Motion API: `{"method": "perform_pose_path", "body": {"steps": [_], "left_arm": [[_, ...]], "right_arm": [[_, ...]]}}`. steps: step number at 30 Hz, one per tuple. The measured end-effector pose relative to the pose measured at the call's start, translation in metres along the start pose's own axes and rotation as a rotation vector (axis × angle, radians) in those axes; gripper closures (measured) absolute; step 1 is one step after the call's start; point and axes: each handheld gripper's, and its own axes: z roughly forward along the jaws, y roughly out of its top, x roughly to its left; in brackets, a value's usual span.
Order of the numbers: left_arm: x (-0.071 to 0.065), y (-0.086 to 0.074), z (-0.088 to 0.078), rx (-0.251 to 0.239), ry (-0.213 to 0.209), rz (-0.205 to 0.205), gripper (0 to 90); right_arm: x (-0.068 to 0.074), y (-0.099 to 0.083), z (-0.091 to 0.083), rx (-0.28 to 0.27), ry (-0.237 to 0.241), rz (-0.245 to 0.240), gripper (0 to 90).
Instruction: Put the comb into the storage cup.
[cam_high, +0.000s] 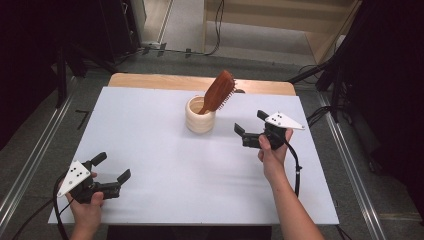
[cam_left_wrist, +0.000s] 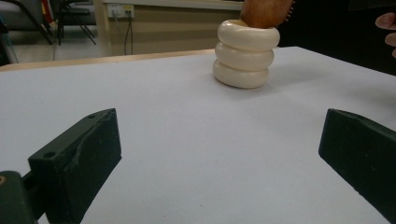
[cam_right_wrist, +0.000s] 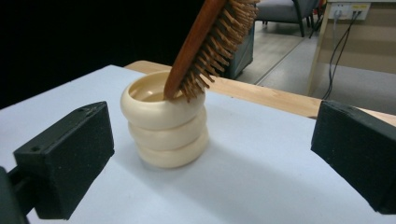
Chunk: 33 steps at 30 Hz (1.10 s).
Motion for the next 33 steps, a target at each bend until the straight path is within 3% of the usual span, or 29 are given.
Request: {"method": "perform_pose_path", "body": {"steps": [33], "left_arm": [[-0.001, 0.000, 0.000, 0.004, 0.007, 0.004, 0.0]], "right_arm": [[-0.013, -0.042, -0.061, -0.001, -0.047, 0.016, 0.0]]}}
